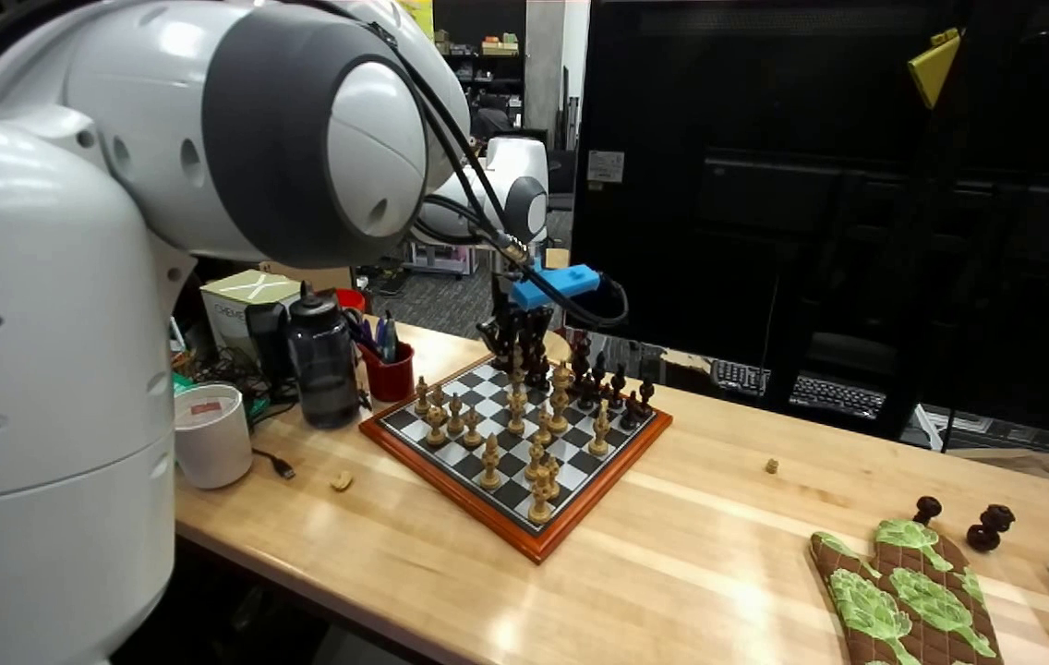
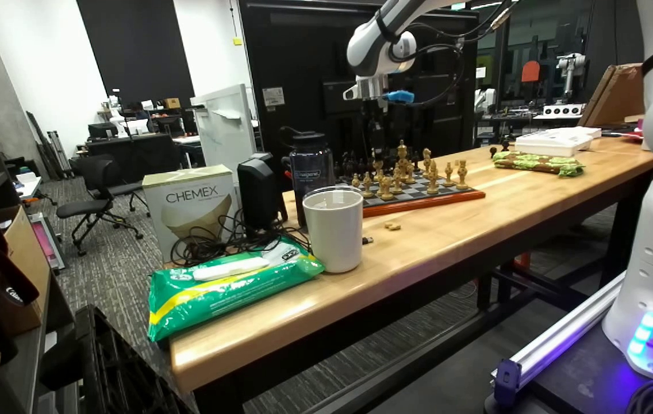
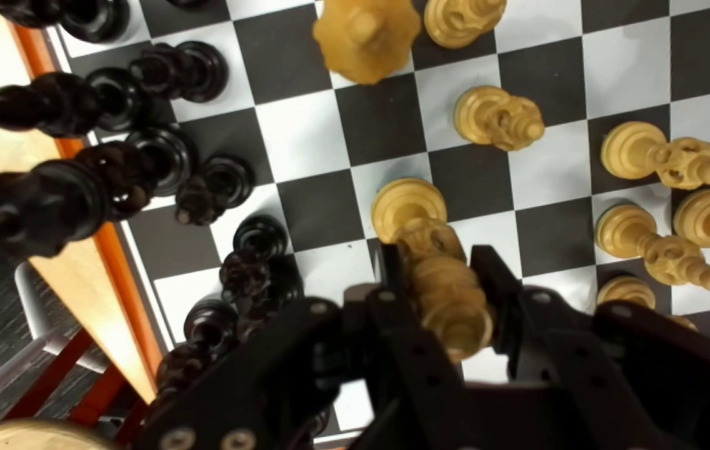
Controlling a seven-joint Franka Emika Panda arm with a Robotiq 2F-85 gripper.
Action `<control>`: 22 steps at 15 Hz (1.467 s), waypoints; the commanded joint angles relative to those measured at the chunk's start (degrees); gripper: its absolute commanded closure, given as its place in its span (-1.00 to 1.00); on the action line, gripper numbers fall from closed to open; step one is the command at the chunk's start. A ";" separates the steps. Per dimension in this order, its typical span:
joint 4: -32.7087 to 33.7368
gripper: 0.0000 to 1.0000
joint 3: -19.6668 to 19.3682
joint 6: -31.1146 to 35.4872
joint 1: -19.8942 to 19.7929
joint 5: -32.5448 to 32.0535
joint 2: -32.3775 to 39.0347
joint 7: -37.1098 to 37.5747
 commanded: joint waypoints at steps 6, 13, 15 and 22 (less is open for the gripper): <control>-1.22 -0.33 1.07 0.25 -1.49 0.53 -0.76 -2.34; -1.87 -1.00 1.03 0.33 -1.91 0.48 -1.78 -3.21; -2.40 -1.00 1.07 0.54 -1.79 0.28 -2.62 -3.32; -5.13 -1.00 1.71 1.42 -1.02 -0.61 -7.55 -3.56</control>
